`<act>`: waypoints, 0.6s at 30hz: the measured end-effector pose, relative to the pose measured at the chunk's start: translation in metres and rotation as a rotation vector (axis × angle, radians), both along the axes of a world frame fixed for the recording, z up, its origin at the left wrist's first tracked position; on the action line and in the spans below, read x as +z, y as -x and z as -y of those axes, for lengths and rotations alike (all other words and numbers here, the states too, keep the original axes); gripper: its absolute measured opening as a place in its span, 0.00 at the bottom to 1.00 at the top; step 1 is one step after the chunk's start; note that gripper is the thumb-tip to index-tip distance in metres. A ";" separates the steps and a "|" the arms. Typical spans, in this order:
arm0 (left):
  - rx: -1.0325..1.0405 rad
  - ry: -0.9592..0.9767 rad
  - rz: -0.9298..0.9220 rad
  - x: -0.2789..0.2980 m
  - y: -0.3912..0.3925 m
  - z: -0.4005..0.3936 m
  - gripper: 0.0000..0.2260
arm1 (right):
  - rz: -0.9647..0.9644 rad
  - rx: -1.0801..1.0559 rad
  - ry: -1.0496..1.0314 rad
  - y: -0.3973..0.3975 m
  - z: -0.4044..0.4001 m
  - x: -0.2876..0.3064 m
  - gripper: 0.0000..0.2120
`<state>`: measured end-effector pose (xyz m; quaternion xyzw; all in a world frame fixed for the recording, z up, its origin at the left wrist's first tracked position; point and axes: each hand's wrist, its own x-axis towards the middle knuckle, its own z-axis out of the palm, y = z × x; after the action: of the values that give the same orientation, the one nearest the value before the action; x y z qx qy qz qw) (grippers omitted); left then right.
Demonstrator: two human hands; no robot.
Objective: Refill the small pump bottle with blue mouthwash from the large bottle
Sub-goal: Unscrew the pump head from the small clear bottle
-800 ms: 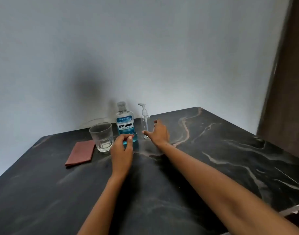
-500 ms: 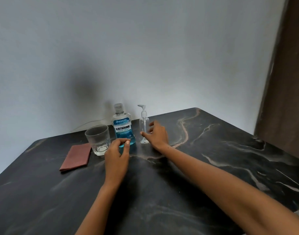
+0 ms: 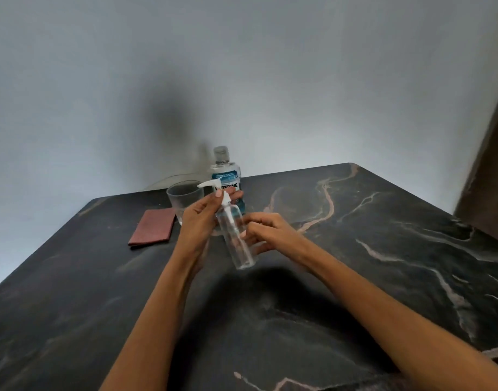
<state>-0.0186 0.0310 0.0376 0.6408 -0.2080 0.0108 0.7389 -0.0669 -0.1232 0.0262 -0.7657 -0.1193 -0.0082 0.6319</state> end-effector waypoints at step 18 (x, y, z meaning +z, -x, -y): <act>-0.194 -0.043 -0.015 0.002 0.001 -0.009 0.14 | -0.013 0.113 -0.075 0.007 0.006 0.000 0.16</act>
<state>-0.0198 0.0395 0.0398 0.6334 -0.2637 -0.0701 0.7241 -0.0735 -0.1288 0.0266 -0.7337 -0.1579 0.0281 0.6602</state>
